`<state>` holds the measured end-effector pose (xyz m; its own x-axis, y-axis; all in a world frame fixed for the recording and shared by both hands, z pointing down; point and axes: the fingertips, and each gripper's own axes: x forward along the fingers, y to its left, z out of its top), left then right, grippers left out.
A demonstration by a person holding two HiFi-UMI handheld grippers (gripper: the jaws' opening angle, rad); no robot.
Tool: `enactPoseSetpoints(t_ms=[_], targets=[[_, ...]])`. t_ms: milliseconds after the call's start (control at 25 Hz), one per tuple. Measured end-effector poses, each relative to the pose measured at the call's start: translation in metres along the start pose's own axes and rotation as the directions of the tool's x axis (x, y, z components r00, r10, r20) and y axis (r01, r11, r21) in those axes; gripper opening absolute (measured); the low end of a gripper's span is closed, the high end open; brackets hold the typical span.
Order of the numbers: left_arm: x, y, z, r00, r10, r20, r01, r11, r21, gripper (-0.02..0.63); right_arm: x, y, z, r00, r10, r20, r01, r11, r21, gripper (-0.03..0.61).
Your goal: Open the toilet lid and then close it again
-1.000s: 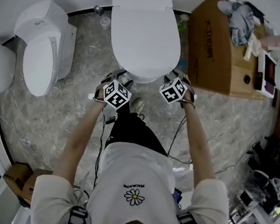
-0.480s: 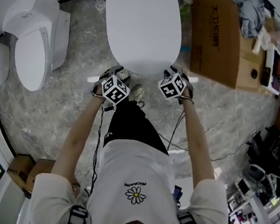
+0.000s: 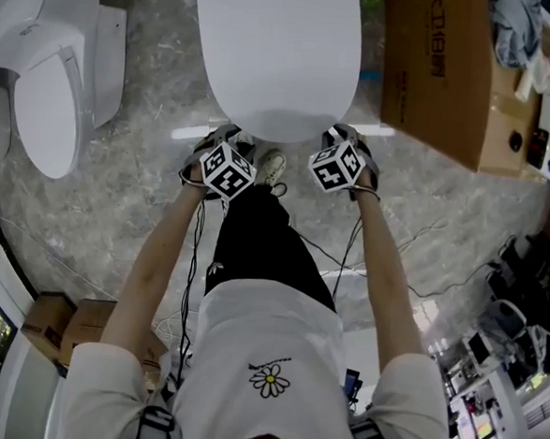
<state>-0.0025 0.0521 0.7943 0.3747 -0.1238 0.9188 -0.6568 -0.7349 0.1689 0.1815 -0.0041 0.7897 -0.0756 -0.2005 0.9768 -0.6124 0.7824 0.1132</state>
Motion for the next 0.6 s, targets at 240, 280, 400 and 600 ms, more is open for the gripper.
enactPoseSetpoints(t_ms=[240,280,400,600], targets=[[0.029,0.008,-0.017,0.993,-0.029,-0.112,0.034,0.998,0.045,0.215,0.025,0.001,0.000,1.000,-0.010,0.004,0.010,1.000,0.011,0.081],[0.031,0.009,-0.018,0.993,-0.030,-0.113,0.035,0.999,0.041,0.213,0.028,0.003,-0.001,1.000,-0.006,0.001,0.006,1.000,0.012,0.081],[0.037,0.010,-0.022,0.994,-0.031,-0.107,0.032,0.999,0.014,0.213,0.036,0.007,-0.002,1.000,0.009,-0.010,-0.009,1.000,0.020,0.081],[0.050,0.013,-0.026,0.992,-0.046,-0.119,0.045,0.999,-0.011,0.210,0.050,0.008,-0.006,0.999,0.020,-0.027,-0.019,1.000,0.015,0.081]])
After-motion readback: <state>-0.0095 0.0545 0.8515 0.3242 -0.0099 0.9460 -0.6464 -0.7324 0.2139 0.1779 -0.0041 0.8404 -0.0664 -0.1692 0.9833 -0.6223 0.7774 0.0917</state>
